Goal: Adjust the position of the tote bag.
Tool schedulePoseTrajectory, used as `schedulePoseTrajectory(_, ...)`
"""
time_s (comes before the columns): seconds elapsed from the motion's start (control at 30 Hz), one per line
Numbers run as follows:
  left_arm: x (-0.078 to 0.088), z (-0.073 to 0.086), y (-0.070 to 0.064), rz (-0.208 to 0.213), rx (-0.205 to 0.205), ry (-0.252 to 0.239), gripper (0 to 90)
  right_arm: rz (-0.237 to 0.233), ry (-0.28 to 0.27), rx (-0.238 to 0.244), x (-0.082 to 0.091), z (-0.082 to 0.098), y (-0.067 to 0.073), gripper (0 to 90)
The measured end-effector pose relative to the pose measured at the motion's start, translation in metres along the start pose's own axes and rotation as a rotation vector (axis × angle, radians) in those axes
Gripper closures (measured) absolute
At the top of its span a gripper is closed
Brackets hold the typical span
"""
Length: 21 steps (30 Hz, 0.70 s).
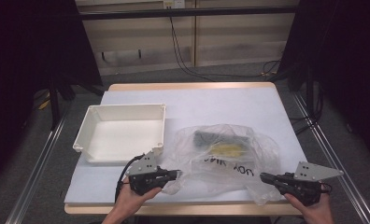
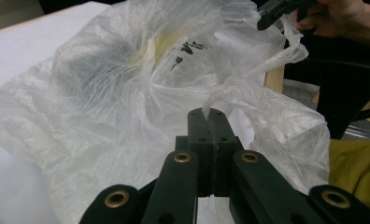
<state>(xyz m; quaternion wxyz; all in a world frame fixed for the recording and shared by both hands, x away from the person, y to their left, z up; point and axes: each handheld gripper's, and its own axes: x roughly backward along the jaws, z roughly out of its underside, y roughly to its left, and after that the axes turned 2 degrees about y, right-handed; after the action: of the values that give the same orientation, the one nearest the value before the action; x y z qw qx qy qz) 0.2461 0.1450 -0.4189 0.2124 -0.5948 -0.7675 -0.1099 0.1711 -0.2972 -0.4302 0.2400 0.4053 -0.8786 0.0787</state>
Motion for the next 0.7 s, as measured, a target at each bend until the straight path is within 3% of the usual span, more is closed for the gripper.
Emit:
schedulePoseTrajectory(0.23, 0.012, -0.007, 0.005, -0.015, 0.011, -0.039, 90.0, 0.043, -0.023, 0.007, 0.014, -0.009, -0.006, 90.0)
schedulePoseTrajectory(0.3, 0.014, -0.009, 0.005, -0.016, 0.006, -0.041, 90.0, 0.075, -0.024, 0.011, 0.021, -0.012, -0.011, 90.0)
schedulePoseTrajectory(0.7, 0.014, -0.026, 0.016, -0.022, 0.026, -0.065, 88.1, 0.097, -0.051, 0.008, 0.024, -0.03, -0.029, 90.0)
